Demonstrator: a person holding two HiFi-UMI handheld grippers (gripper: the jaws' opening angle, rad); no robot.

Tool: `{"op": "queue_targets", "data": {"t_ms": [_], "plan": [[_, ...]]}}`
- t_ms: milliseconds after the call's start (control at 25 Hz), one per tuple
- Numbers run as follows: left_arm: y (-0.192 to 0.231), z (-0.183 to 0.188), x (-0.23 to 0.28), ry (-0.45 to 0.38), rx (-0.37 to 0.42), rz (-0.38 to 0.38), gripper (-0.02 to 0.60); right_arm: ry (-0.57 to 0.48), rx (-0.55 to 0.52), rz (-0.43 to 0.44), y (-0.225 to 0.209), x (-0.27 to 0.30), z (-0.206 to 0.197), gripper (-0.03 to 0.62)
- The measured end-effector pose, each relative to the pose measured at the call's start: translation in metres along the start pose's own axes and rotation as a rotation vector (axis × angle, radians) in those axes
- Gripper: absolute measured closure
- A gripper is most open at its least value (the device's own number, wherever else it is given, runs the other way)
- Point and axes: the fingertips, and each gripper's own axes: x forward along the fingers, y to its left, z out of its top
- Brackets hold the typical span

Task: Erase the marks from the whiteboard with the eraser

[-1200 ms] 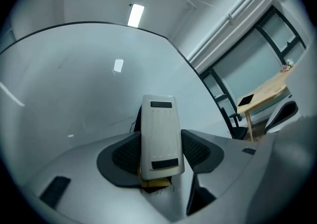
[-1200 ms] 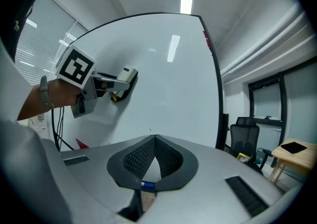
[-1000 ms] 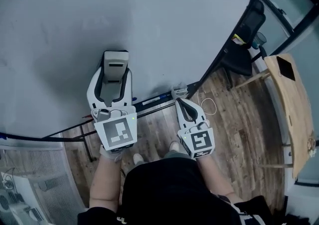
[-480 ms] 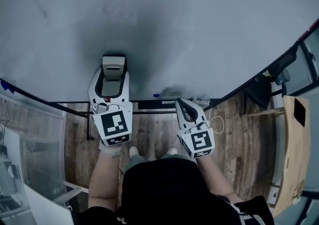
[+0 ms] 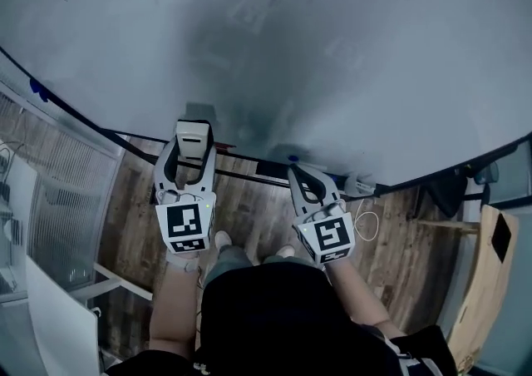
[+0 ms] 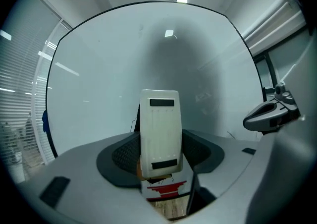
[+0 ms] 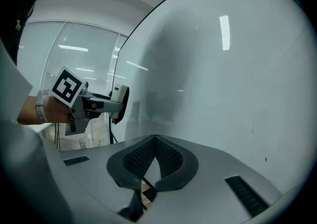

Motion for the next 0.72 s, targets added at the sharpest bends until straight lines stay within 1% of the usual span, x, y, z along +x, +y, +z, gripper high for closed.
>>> {"op": "queue_targets", "data": {"t_ms": [280, 480, 640, 720], "plan": [[0.015, -0.054, -0.041, 0.072, -0.017, -0.002, 0.316, 0.015, -0.031, 0.100, 0.038, 0.027, 0.002, 0.568], [0.020, -0.082, -0.063, 0.107, -0.051, -0.011, 0.316, 0.026, -0.046, 0.140, 0.057, 0.041, 0.006, 0.568], [0.021, -0.094, -0.072, 0.122, -0.017, -0.038, 0.316, 0.035, -0.043, 0.156, 0.069, 0.044, 0.006, 0.568], [0.022, -0.097, -0.075, 0.124, -0.014, -0.048, 0.316, 0.038, -0.035, 0.156, 0.072, 0.045, 0.006, 0.568]]}}
